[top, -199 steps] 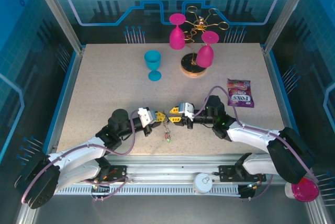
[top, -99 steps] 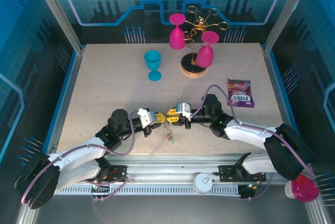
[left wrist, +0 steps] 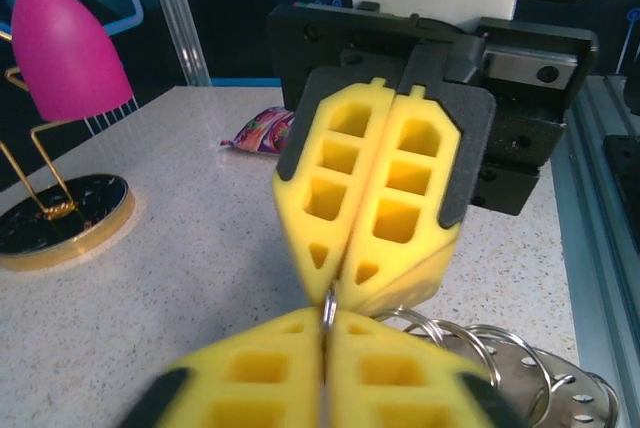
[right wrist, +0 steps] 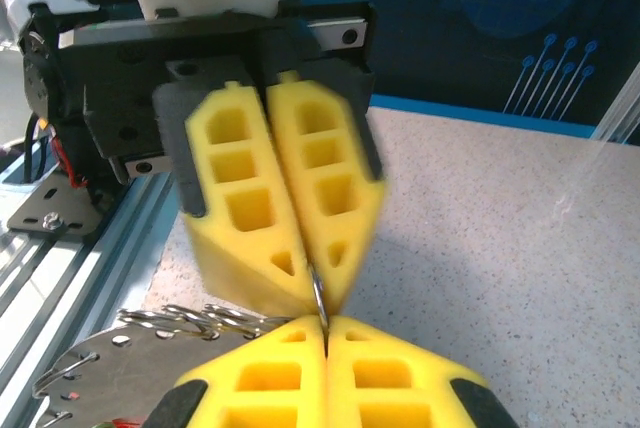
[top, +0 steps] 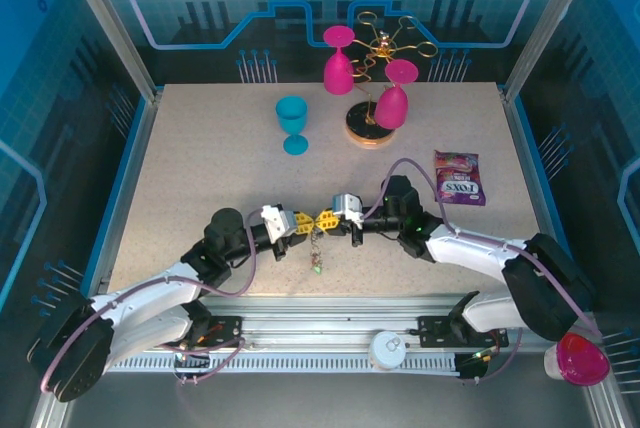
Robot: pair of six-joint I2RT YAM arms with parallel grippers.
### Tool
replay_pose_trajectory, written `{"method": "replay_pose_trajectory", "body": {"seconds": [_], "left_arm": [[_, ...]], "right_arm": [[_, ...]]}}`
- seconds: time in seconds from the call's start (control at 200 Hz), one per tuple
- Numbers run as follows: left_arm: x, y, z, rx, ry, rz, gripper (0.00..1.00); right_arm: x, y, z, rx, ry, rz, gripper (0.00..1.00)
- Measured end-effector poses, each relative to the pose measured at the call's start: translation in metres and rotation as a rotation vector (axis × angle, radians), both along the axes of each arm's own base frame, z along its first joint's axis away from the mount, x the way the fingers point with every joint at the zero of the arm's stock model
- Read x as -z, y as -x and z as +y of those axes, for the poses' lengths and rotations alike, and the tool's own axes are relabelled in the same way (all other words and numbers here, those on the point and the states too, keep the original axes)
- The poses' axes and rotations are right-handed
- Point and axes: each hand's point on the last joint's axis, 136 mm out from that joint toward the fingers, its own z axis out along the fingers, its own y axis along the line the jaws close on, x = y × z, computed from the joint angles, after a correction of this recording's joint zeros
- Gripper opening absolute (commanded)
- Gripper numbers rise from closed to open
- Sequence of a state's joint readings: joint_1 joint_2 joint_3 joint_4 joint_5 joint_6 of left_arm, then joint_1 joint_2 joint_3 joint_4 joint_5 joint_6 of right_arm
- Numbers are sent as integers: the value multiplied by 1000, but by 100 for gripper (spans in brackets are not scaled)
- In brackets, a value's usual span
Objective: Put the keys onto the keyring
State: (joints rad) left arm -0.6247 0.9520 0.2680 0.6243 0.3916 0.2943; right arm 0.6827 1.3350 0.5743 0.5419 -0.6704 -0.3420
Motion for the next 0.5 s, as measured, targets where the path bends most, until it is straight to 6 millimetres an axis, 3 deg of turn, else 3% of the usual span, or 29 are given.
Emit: {"method": "replay_pose_trajectory", "body": {"seconds": [0.13,0.5], "left_arm": [[2,-4,2,-23,-47,15,25],[6,-5,2,-2,-194,19,12]], "right_arm": [[3,0,-2,-3,64,-8,0],[1,2,-3,-14,203,-47,0]]}}
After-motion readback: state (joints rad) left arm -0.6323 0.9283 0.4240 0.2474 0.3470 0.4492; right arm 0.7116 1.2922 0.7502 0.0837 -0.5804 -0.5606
